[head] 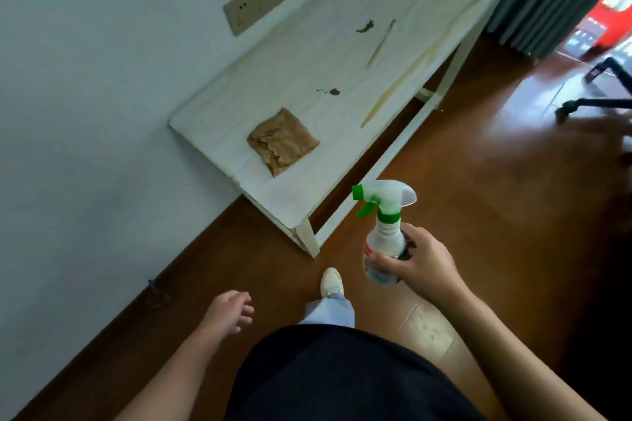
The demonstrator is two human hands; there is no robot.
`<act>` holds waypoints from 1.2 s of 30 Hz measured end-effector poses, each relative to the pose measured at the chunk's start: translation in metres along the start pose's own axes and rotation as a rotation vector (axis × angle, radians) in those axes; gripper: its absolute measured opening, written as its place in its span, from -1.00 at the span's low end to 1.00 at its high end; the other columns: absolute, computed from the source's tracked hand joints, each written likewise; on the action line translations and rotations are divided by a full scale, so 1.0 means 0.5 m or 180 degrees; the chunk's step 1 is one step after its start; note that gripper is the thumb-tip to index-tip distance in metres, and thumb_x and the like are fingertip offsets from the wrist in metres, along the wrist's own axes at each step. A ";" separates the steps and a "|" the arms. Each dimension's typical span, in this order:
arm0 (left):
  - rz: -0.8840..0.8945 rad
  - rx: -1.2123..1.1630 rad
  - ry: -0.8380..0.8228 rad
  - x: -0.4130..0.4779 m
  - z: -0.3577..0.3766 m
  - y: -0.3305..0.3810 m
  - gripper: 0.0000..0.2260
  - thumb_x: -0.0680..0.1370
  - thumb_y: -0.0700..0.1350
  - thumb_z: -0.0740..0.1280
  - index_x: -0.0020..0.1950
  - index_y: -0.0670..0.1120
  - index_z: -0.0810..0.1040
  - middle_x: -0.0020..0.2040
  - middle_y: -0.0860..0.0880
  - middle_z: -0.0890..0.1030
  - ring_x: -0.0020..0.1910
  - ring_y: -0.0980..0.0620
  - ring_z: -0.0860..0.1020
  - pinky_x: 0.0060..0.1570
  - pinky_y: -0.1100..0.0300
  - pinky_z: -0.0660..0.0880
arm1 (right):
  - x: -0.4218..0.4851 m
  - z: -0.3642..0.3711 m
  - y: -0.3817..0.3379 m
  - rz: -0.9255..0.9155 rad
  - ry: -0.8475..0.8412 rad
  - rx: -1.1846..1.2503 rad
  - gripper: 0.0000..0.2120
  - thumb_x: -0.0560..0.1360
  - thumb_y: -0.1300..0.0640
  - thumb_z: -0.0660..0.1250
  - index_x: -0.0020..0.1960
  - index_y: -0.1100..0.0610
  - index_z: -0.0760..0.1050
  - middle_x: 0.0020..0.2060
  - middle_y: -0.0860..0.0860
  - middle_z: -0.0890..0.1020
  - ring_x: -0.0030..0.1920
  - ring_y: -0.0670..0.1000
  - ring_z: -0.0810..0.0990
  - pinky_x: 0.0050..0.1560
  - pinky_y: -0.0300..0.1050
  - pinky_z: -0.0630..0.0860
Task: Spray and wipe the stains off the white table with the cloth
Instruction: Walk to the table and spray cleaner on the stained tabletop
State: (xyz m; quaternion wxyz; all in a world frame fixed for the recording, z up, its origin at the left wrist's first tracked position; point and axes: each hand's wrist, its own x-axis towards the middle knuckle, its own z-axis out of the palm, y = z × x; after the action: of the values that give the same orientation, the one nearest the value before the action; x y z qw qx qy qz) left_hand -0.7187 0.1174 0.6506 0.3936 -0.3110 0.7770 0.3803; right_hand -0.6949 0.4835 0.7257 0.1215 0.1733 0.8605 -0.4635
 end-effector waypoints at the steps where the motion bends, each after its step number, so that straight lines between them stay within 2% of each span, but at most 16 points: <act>1: 0.0037 -0.0048 -0.0002 0.013 -0.001 0.028 -0.78 0.71 -0.04 0.18 0.12 -0.09 0.58 0.05 -0.12 0.67 0.05 -0.13 0.66 -0.02 0.05 0.57 | 0.025 -0.002 -0.008 -0.0028 -0.0020 -0.0061 -0.44 0.25 -0.38 0.53 0.17 -0.21 0.51 -0.02 -0.19 0.61 -0.03 -0.14 0.64 -0.04 -0.10 0.66; 4: 0.0216 -0.0059 0.0034 0.034 -0.015 0.119 -0.78 0.71 -0.02 0.18 0.12 -0.06 0.58 0.05 -0.08 0.67 0.04 -0.08 0.66 0.00 0.07 0.56 | 0.088 -0.011 -0.031 -0.0071 -0.0056 -0.0201 -0.45 0.26 -0.38 0.52 0.16 -0.22 0.51 -0.03 -0.21 0.61 -0.05 -0.17 0.62 -0.06 -0.15 0.63; 8: 0.0487 -0.0054 0.0235 0.052 -0.049 0.226 -0.80 0.70 -0.02 0.19 0.11 -0.04 0.57 0.04 -0.06 0.66 0.01 -0.04 0.66 -0.05 0.13 0.56 | 0.172 -0.025 -0.053 -0.0105 -0.0139 -0.0324 -0.50 0.24 -0.43 0.49 0.06 -0.23 0.51 -0.08 -0.18 0.62 -0.11 -0.17 0.63 -0.10 -0.06 0.65; 12: 0.0543 -0.0280 0.0351 0.070 -0.074 0.280 -0.78 0.70 0.00 0.17 0.13 -0.05 0.57 0.04 -0.06 0.67 0.01 -0.05 0.66 0.00 0.09 0.59 | 0.282 -0.043 -0.093 -0.0256 -0.0350 -0.0480 -0.44 0.21 -0.50 0.44 0.07 -0.22 0.50 -0.08 -0.17 0.63 -0.10 -0.15 0.63 -0.09 -0.03 0.65; 17: -0.0009 -0.0851 0.0505 0.075 -0.053 0.283 -0.78 0.70 -0.03 0.18 0.12 -0.06 0.59 0.03 -0.07 0.68 0.02 -0.09 0.67 0.13 -0.04 0.58 | 0.439 -0.057 -0.158 -0.0547 -0.0669 -0.0670 -0.47 0.24 -0.47 0.44 0.06 -0.20 0.49 -0.09 -0.17 0.63 -0.10 -0.15 0.62 -0.08 0.01 0.65; 23: -0.0526 -0.1520 0.0673 0.057 -0.005 0.305 -0.78 0.71 -0.05 0.19 0.20 -0.11 0.57 0.10 -0.12 0.67 0.07 -0.11 0.66 0.15 -0.03 0.57 | 0.635 -0.079 -0.242 -0.0953 -0.1063 -0.0723 -0.40 0.24 -0.47 0.42 0.14 -0.17 0.50 -0.03 -0.15 0.63 -0.07 -0.11 0.61 -0.04 0.02 0.63; 27: -0.0727 -0.1660 0.0870 0.057 0.025 0.341 -0.80 0.70 -0.06 0.19 0.17 -0.09 0.57 0.07 -0.09 0.68 0.06 -0.08 0.66 0.20 -0.07 0.57 | 0.768 -0.072 -0.279 -0.1106 -0.1308 -0.0716 -0.47 0.31 -0.33 0.49 0.15 -0.08 0.52 -0.04 -0.08 0.65 -0.09 -0.09 0.61 -0.12 -0.06 0.59; 32: -0.0920 -0.1739 0.1115 0.046 0.062 0.372 -0.82 0.71 -0.09 0.18 0.14 -0.12 0.54 0.03 -0.08 0.66 0.02 -0.06 0.65 0.12 0.01 0.56 | 0.885 -0.033 -0.296 -0.1174 -0.1495 -0.0939 -0.49 0.33 -0.29 0.52 0.15 -0.05 0.52 -0.06 -0.07 0.64 -0.13 -0.09 0.60 -0.24 -0.14 0.48; 36: -0.1040 -0.1763 0.1109 0.031 0.076 0.369 -0.80 0.72 -0.05 0.18 0.21 -0.11 0.51 0.10 -0.10 0.64 0.07 -0.07 0.63 0.07 0.05 0.55 | 0.922 -0.008 -0.296 -0.1130 -0.1542 -0.1184 -0.49 0.33 -0.28 0.49 0.09 0.01 0.46 -0.05 -0.01 0.56 -0.15 -0.02 0.58 -0.27 -0.13 0.44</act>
State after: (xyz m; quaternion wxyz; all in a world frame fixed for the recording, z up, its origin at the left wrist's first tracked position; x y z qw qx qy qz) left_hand -0.8565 0.2420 0.6860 0.2118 -0.5860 0.6400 0.4497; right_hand -1.1758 0.4969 0.6690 0.2690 -0.1190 0.8931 -0.3403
